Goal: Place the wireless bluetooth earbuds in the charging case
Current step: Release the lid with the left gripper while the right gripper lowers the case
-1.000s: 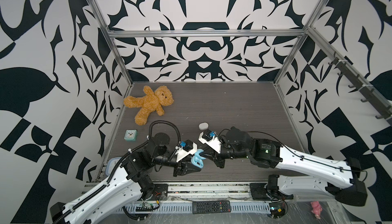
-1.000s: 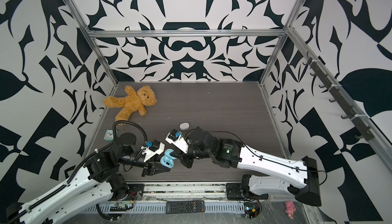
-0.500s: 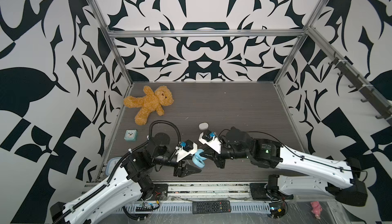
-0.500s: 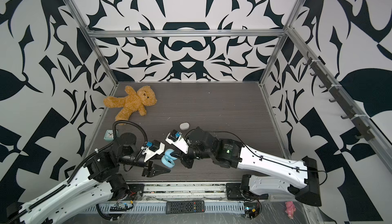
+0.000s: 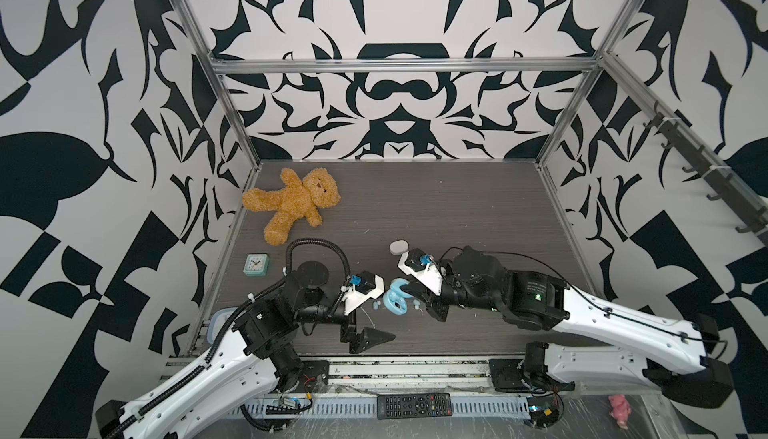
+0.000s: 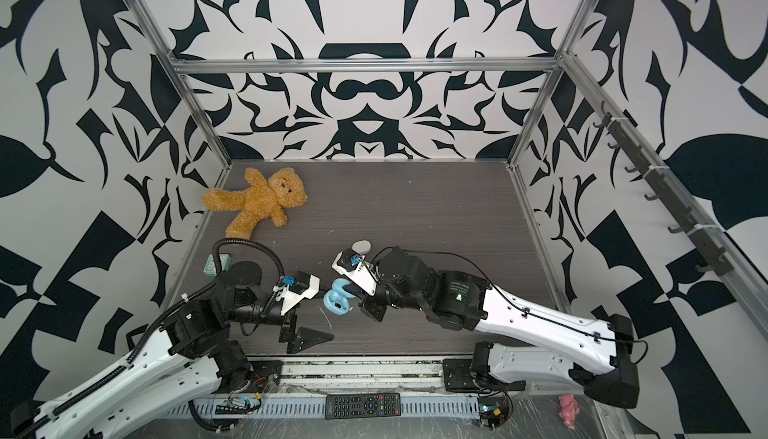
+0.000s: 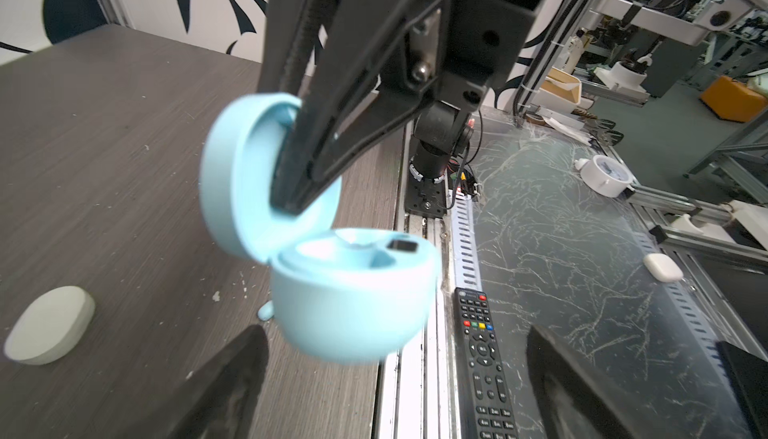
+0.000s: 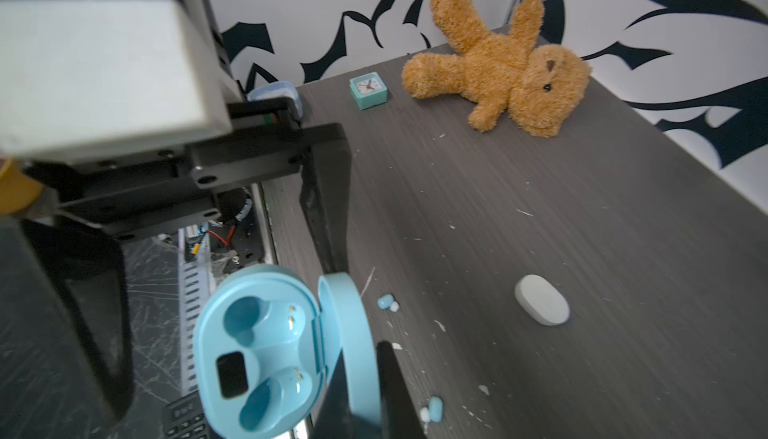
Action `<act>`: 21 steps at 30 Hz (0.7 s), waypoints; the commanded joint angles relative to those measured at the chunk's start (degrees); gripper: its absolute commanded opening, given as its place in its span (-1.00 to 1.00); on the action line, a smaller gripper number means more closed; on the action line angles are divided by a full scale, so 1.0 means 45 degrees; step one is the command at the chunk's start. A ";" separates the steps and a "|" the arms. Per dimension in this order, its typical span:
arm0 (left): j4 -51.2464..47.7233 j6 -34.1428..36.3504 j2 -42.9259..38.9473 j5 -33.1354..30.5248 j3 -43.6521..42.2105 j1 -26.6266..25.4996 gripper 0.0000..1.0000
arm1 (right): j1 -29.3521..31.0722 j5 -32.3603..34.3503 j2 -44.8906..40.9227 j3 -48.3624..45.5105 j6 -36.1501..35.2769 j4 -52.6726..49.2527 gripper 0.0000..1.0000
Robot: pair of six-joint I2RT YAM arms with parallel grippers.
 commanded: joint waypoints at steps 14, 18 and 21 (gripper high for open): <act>0.1738 -0.0305 -0.2429 -1.1524 -0.1022 0.0011 0.99 | -0.3393 0.0004 0.1479 -0.0261 -0.5210 0.0980 -1.00; 0.1654 -0.0091 -0.2134 -1.3112 -0.0929 0.0095 0.99 | -0.3954 -0.0001 0.3130 0.0669 -0.6328 0.0400 -1.00; 0.1543 -0.0049 -0.2024 -1.3562 -0.0921 0.0100 0.99 | -0.4244 0.0142 0.4177 0.1003 -0.7228 0.0378 -1.00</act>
